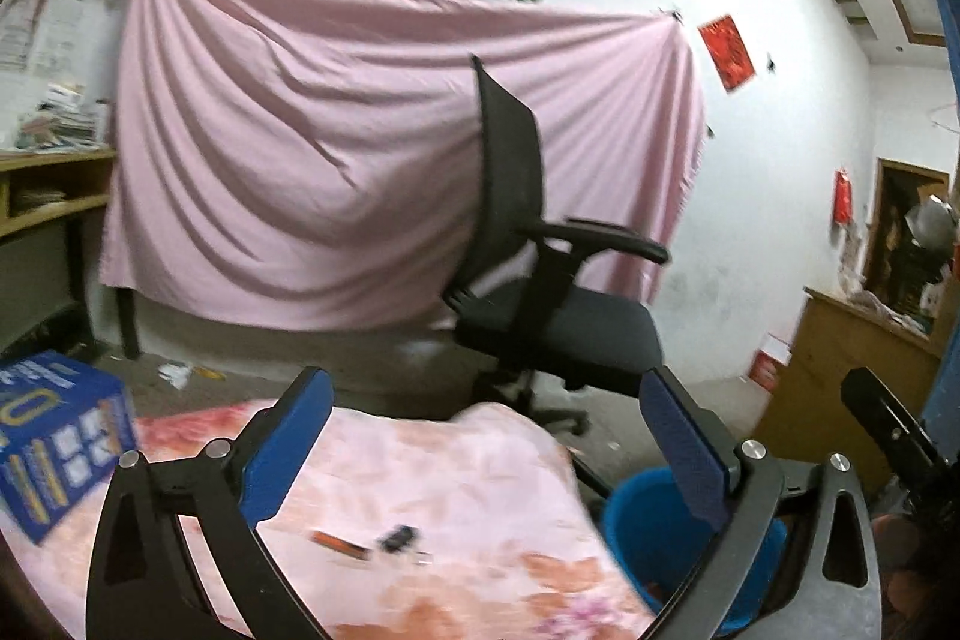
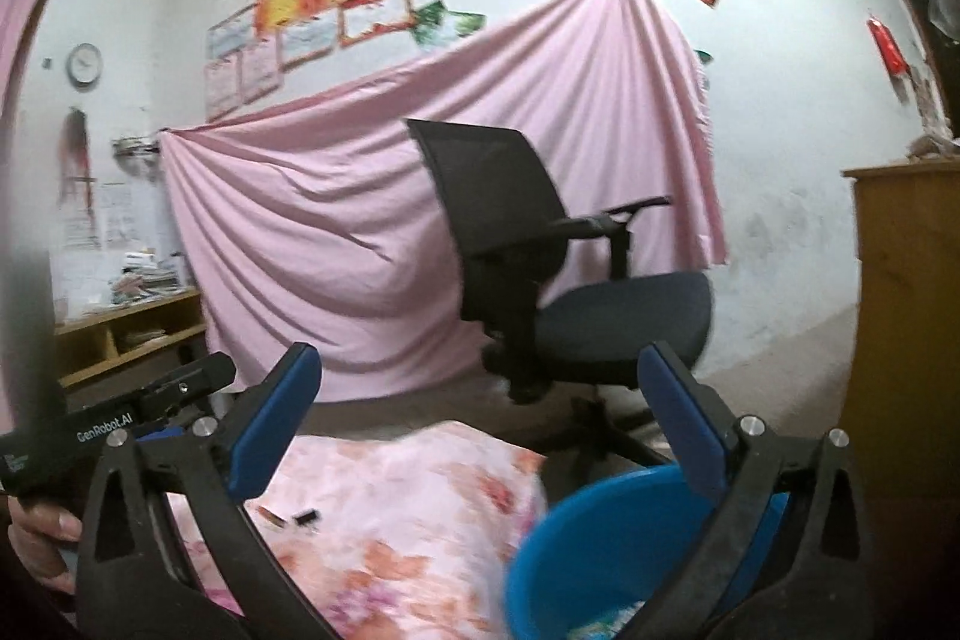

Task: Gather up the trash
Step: 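Move both tools back over the bed toward the battery and clip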

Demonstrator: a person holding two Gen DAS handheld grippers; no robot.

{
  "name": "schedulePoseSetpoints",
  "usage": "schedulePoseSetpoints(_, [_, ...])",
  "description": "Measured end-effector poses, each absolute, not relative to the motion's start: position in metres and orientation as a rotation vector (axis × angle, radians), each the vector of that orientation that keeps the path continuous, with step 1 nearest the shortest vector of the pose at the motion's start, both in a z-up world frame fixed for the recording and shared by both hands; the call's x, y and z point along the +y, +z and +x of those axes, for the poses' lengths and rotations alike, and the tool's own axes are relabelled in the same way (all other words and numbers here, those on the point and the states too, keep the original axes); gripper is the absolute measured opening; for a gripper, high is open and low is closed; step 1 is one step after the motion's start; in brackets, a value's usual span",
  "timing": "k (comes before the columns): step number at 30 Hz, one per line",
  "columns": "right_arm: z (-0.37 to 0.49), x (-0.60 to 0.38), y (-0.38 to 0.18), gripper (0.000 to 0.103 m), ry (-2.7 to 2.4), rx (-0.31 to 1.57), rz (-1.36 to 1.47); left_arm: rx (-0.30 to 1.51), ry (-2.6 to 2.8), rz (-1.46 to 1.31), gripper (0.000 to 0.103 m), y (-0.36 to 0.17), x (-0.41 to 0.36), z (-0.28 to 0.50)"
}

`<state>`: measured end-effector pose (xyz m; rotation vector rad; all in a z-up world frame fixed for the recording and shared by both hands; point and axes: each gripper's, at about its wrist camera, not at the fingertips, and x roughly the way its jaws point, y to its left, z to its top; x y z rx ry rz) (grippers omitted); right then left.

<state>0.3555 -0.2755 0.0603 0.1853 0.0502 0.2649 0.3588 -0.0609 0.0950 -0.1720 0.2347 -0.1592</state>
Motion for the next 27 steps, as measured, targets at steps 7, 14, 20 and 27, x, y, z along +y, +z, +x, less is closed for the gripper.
schedulePoseSetpoints(7, [0.360, -0.228, 0.056, 0.103, 0.330, 0.044, 0.155, 0.190, -0.081, -0.147, 0.100, 0.084, -0.013, 0.337])
schedulePoseSetpoints(14, [0.365, -0.194, 0.053, 0.103, 0.361, 0.060, 0.130, 0.192, -0.043, -0.142, 0.100, 0.067, 0.024, 0.328])
schedulePoseSetpoints(20, [0.382, -0.164, 0.042, 0.103, 0.374, 0.137, 0.084, 0.254, -0.039, -0.149, 0.100, 0.048, 0.047, 0.337])
schedulePoseSetpoints(27, [0.422, -0.129, 0.011, 0.103, 0.362, 0.352, -0.004, 0.369, -0.032, -0.157, 0.100, 0.027, 0.059, 0.361])
